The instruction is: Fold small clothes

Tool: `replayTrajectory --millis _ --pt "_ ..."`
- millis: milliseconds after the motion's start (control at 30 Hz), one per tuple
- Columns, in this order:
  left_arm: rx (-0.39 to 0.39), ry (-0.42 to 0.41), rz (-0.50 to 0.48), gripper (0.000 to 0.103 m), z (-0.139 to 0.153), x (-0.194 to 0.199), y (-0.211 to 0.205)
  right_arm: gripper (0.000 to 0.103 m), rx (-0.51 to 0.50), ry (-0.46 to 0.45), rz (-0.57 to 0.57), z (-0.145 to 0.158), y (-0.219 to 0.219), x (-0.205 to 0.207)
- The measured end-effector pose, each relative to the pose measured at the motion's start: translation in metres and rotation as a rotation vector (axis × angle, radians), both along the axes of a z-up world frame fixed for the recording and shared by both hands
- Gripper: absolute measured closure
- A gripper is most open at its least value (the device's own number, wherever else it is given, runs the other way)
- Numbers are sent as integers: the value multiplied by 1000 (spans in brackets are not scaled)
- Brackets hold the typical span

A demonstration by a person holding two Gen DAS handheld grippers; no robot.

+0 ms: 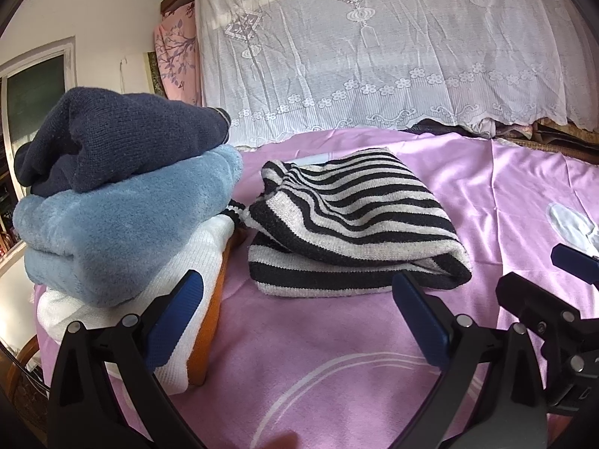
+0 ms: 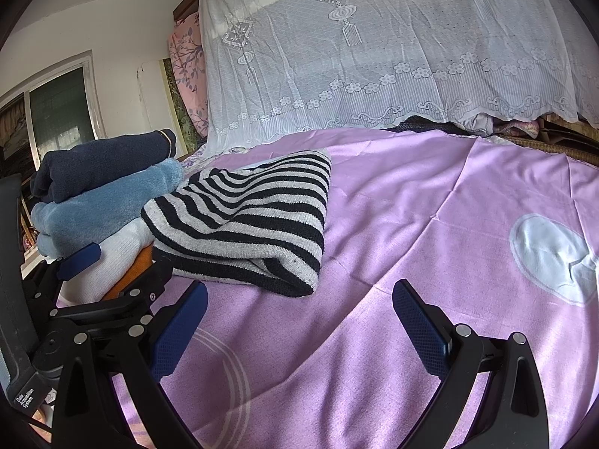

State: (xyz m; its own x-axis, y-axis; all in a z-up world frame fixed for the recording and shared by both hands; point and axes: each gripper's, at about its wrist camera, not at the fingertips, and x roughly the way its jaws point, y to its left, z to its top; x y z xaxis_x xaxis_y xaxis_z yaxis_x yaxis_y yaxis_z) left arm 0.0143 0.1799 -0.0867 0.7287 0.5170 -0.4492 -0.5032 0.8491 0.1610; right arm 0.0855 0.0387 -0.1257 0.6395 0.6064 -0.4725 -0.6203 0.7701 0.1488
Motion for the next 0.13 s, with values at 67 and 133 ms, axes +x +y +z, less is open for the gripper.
replayTrajectory --millis 67,133 --pt "-6 -9 -4 4 1 -2 2 3 0 -1 -2 -1 1 -1" --pt "-3 -9 -7 4 1 -1 3 3 1 0 -2 -1 0 -1"
